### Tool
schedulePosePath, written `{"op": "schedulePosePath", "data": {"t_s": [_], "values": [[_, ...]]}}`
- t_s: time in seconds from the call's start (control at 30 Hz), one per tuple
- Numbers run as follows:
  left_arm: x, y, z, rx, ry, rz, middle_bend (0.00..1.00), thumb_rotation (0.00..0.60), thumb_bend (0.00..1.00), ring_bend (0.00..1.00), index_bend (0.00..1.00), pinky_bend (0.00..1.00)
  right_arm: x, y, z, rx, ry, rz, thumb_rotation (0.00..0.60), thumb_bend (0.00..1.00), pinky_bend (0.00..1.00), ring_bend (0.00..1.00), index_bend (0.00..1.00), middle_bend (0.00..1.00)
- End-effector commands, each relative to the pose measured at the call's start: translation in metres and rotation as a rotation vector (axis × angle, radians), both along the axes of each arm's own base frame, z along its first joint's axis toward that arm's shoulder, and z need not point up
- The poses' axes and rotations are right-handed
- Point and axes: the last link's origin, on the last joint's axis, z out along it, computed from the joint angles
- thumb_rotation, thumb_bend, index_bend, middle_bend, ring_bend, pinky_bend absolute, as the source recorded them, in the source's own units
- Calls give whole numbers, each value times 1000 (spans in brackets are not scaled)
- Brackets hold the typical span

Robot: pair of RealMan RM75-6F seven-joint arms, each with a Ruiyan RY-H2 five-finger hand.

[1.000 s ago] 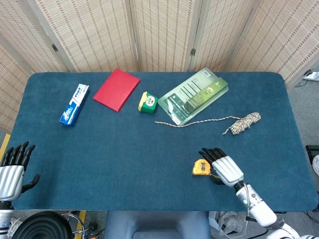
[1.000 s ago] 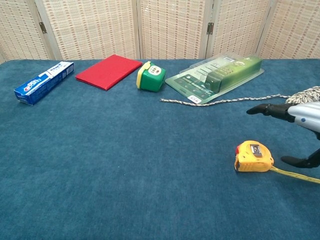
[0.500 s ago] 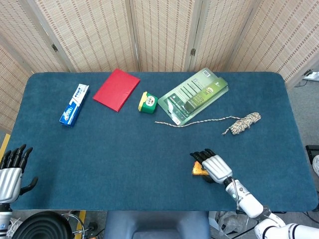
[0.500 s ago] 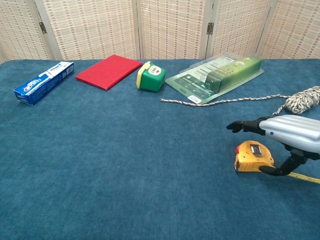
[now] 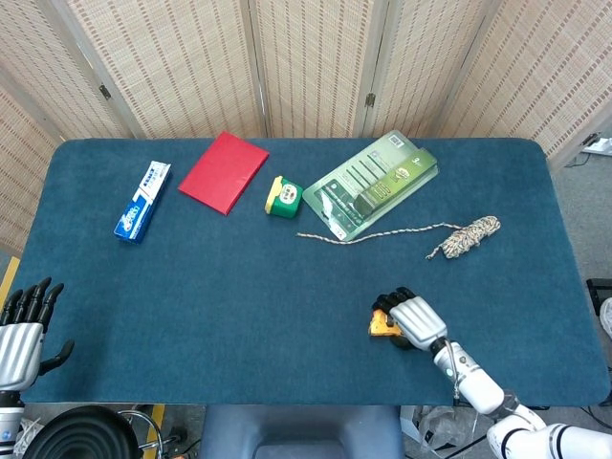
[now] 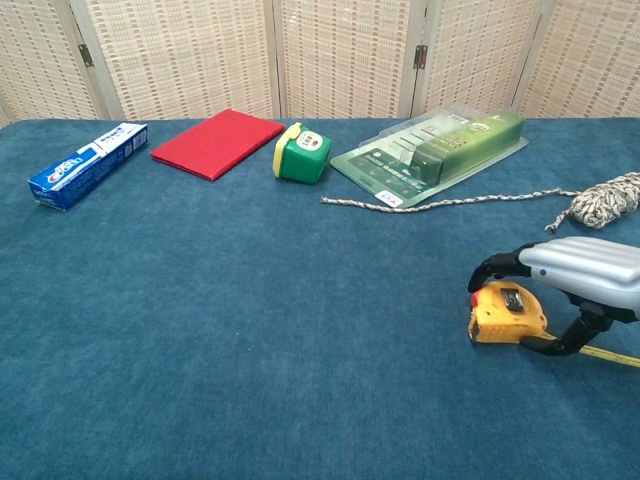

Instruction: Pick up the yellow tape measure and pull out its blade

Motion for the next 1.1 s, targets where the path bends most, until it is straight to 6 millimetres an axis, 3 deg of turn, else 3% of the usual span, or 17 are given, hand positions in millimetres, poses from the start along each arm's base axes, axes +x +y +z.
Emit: {"op": "schedulePosePath", "data": {"t_s": [0.03, 0.27, 0.43, 0.7, 0.83, 1.1], "values": [[0, 0, 0, 0, 0, 1, 16, 600, 330, 0, 0, 0, -1, -1, 1, -5, 3, -4, 600, 367, 121, 184, 216, 214], [0, 1, 0, -3, 1, 2, 16, 600, 330, 0, 0, 0, 0, -1, 0, -12, -5, -3, 600, 367, 136, 225, 226, 276], [2, 5, 0, -8, 6, -7, 16, 600, 330, 0, 0, 0, 1, -2, 1, -35, -13, -4, 600, 357, 165, 291, 346, 377], [24, 31, 4, -23, 12, -118, 16, 600, 331, 20, 14, 0, 11, -6, 5, -66, -53, -2, 600, 357, 204, 356, 445, 454], [42, 55, 4, -11, -12, -190, 29, 600, 332, 61, 36, 0, 27, -12, 8, -71, -77, 16, 600, 357, 204, 362, 454, 461], [91, 103, -14, -61, -127, -311, 58, 600, 337, 114, 35, 13, 81, -32, 14, -115, -130, 76, 600, 357, 204, 375, 467, 473]]}}
